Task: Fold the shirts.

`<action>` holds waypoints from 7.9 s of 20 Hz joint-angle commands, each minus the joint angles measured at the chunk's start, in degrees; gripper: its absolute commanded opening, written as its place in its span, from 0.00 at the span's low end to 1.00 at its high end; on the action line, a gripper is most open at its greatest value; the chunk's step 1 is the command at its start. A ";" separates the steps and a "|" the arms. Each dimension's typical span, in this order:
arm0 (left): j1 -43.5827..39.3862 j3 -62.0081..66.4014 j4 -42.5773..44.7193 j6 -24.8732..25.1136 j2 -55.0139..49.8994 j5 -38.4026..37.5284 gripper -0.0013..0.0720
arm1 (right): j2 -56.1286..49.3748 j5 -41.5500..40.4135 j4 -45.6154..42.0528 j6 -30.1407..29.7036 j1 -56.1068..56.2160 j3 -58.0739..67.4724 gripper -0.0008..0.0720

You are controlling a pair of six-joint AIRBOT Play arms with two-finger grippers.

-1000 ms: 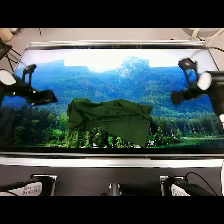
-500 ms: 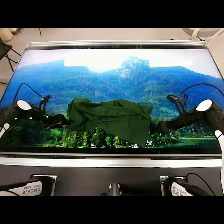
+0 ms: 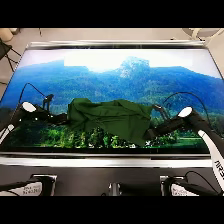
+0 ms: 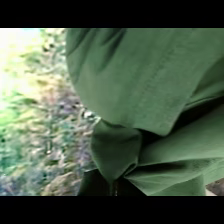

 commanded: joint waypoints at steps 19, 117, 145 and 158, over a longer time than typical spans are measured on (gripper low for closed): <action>-0.17 61.72 24.87 -20.33 36.06 4.96 0.06 | 31.58 -5.11 -19.96 6.99 -6.75 64.02 0.04; 10.84 55.65 7.96 -13.09 48.24 3.76 0.06 | 43.58 -9.46 -19.02 0.81 -14.62 60.61 0.04; 1.36 34.75 11.56 -5.57 -7.06 0.48 0.06 | -10.80 -22.43 -29.92 16.13 -0.85 42.82 0.03; -0.28 49.29 11.43 -7.30 -25.64 14.29 0.06 | -21.86 -39.63 -25.51 17.31 -0.85 42.80 0.03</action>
